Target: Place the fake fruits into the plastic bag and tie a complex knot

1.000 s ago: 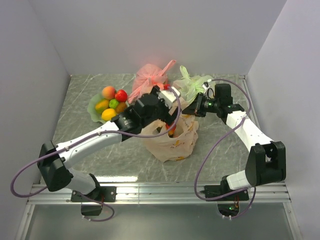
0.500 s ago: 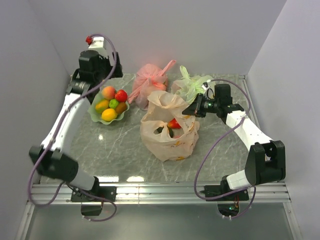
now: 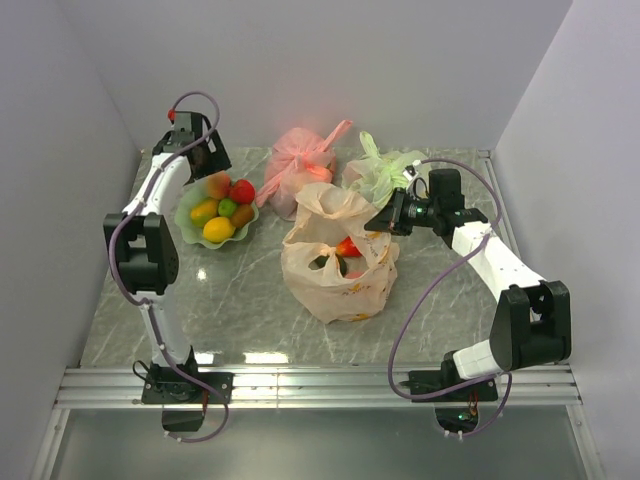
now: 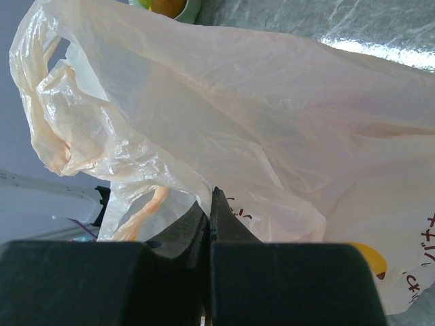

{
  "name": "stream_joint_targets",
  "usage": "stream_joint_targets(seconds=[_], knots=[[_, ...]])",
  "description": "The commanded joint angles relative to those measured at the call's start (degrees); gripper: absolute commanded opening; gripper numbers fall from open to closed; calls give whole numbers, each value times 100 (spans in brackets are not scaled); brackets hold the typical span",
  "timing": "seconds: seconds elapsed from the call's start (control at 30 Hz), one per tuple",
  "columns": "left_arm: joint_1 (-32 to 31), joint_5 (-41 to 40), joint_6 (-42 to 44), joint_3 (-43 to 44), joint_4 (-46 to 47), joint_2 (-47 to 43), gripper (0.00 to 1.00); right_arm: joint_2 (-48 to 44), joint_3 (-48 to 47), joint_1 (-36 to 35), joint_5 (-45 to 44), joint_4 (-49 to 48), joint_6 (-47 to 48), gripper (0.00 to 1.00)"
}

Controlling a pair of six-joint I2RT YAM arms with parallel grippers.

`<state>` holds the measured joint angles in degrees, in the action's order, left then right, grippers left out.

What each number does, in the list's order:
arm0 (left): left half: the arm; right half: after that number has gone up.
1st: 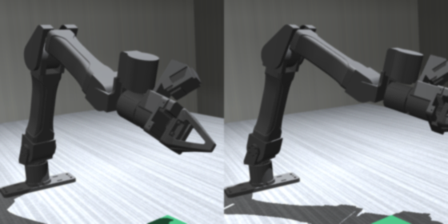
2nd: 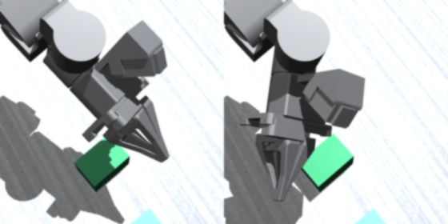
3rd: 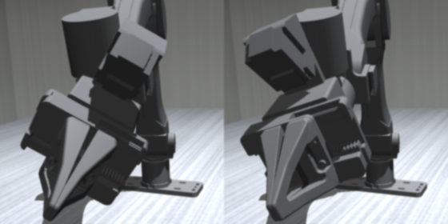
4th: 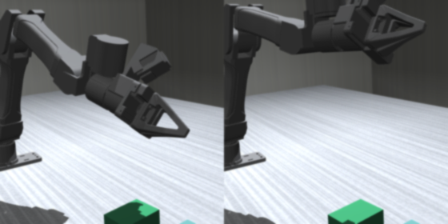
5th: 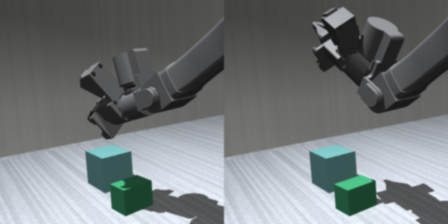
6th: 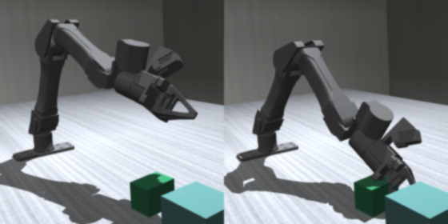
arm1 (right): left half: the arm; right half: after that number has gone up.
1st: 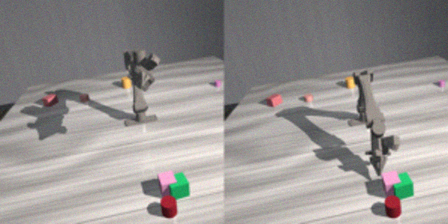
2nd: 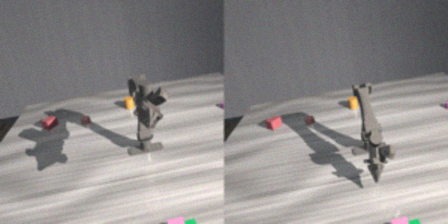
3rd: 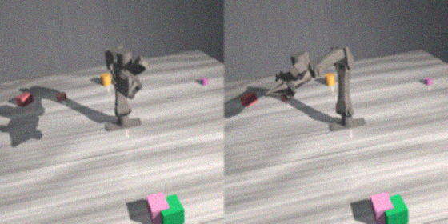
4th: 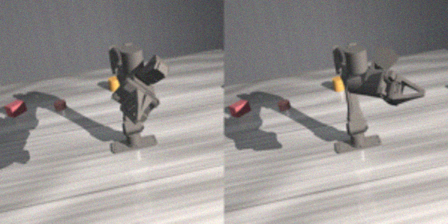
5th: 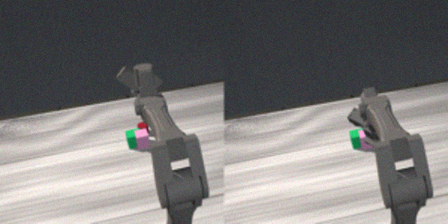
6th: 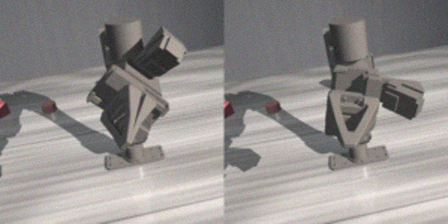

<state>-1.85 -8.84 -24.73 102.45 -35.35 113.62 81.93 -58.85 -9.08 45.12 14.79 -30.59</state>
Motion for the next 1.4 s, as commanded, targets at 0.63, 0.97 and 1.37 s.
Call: stream_joint_targets(seconds=[0.63, 0.97, 1.37], knots=[[167, 216, -14, 38, 248, 679, 99, -72, -57, 56, 75, -72, 132, 0], [448, 400, 205, -94, 485, -102, 72, -37, -12, 56, 111, -160, 106, 0], [-215, 2900, 1240, -636, 695, -2261, 45, -90, -56, 56, 93, -160, 115, 0]])
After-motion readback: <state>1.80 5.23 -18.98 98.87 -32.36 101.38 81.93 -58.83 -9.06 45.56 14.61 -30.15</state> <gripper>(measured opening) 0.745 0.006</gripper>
